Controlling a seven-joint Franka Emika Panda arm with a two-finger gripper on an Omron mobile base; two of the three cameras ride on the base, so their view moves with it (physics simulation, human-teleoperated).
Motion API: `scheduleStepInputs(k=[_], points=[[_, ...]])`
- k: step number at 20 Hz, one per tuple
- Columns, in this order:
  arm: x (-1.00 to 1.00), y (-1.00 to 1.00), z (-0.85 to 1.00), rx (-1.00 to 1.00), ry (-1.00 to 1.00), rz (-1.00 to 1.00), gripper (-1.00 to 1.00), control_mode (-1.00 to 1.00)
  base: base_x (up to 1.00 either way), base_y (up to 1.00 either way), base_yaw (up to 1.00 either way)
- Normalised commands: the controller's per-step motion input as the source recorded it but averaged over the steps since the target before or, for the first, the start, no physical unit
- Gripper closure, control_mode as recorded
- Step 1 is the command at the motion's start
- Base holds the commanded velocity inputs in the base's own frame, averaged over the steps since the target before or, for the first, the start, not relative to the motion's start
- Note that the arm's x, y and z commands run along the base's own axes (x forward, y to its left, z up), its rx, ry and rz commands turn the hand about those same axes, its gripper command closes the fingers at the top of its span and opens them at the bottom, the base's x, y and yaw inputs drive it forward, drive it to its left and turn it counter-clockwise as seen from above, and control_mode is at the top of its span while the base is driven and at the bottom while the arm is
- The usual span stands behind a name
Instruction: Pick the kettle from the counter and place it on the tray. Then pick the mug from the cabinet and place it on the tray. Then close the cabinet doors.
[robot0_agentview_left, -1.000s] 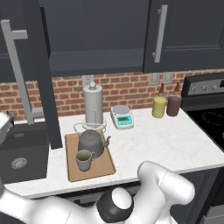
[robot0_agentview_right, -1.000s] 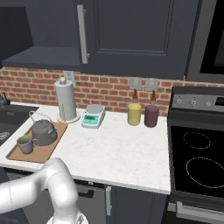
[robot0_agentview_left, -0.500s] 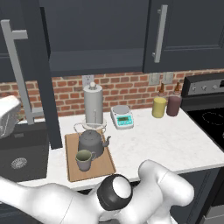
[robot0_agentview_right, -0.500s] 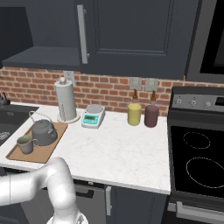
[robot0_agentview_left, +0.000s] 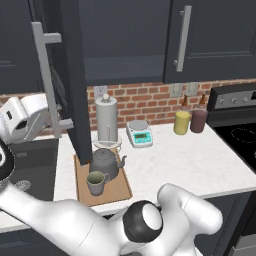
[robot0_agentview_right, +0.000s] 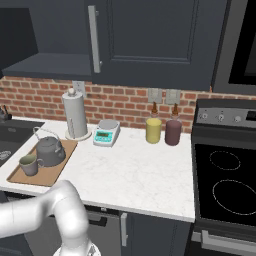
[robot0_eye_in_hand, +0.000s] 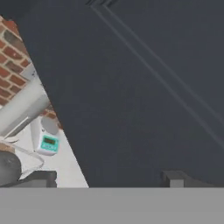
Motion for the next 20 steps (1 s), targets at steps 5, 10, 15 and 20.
scheduleStepInputs(k=[5, 10, 15, 20], points=[[0.01, -0.98, 0.28, 0.04, 0.00, 0.00, -1.00, -1.00, 0.00, 0.00, 0.00], [0.03, -0.99, 0.32, 0.04, -0.02, 0.02, -1.00, -1.00, 0.00, 0.00, 0.00], [0.14, -0.98, 0.30, 0.06, -0.01, 0.07, -1.00, -1.00, 0.00, 0.00, 0.00], [0.26, -0.98, 0.21, 0.08, -0.04, 0.12, -1.00, -1.00, 0.00, 0.00, 0.00]])
